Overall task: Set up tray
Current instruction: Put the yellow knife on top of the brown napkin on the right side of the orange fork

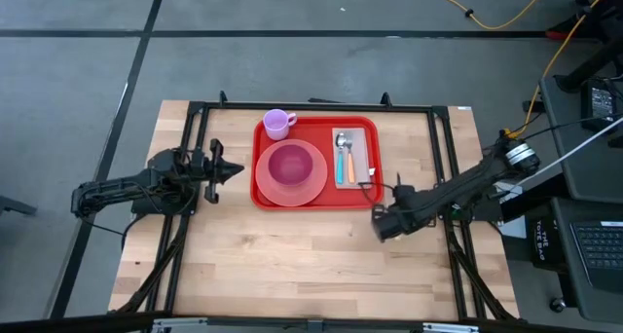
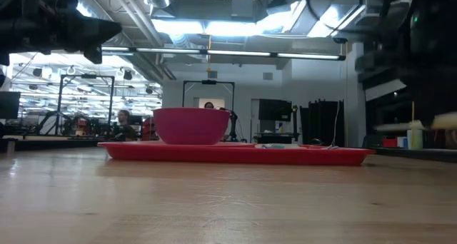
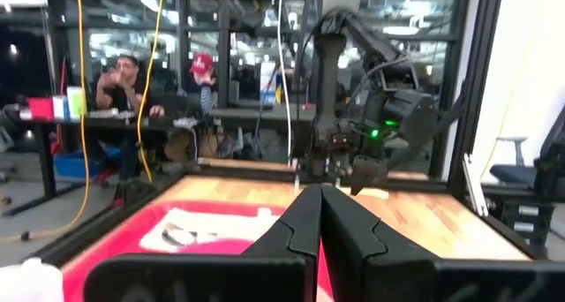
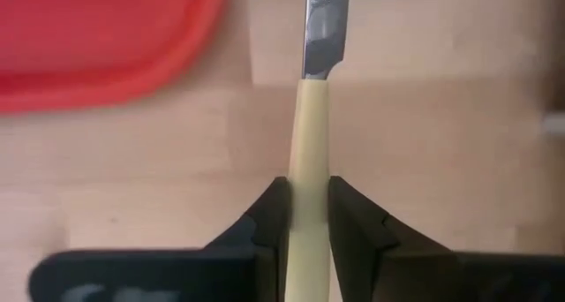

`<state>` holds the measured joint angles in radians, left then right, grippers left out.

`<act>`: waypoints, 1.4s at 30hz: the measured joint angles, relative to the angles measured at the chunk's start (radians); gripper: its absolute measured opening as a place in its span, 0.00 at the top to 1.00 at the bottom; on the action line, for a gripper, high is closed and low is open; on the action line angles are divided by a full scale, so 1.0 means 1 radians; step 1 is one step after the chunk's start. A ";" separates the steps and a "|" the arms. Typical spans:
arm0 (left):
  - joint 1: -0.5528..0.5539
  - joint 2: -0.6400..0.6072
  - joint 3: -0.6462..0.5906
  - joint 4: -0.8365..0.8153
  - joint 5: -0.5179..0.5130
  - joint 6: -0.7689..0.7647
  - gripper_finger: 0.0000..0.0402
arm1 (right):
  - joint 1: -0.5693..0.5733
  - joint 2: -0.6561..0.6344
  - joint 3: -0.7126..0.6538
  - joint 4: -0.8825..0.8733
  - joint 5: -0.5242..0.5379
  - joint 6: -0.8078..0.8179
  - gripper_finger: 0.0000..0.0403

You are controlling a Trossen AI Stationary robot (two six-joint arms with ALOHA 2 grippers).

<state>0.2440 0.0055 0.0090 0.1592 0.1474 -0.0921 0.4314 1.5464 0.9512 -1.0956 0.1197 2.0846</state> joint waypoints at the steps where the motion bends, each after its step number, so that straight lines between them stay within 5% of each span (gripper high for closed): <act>1: 0.000 0.000 0.000 0.015 0.000 0.000 0.99 | 0.003 -0.023 0.000 -0.014 0.025 -0.002 0.85; 17: 0.000 0.000 0.000 0.048 0.000 0.000 0.99 | -0.044 -0.131 0.002 -0.059 0.226 -0.155 0.85; 42: 0.000 0.000 0.000 0.070 -0.001 0.061 0.99 | -0.487 -0.131 0.002 0.349 0.228 -0.750 0.85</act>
<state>0.2443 0.0051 0.0090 0.2291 0.1467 -0.0311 -0.0557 1.4155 0.9535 -0.7464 0.3472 1.3342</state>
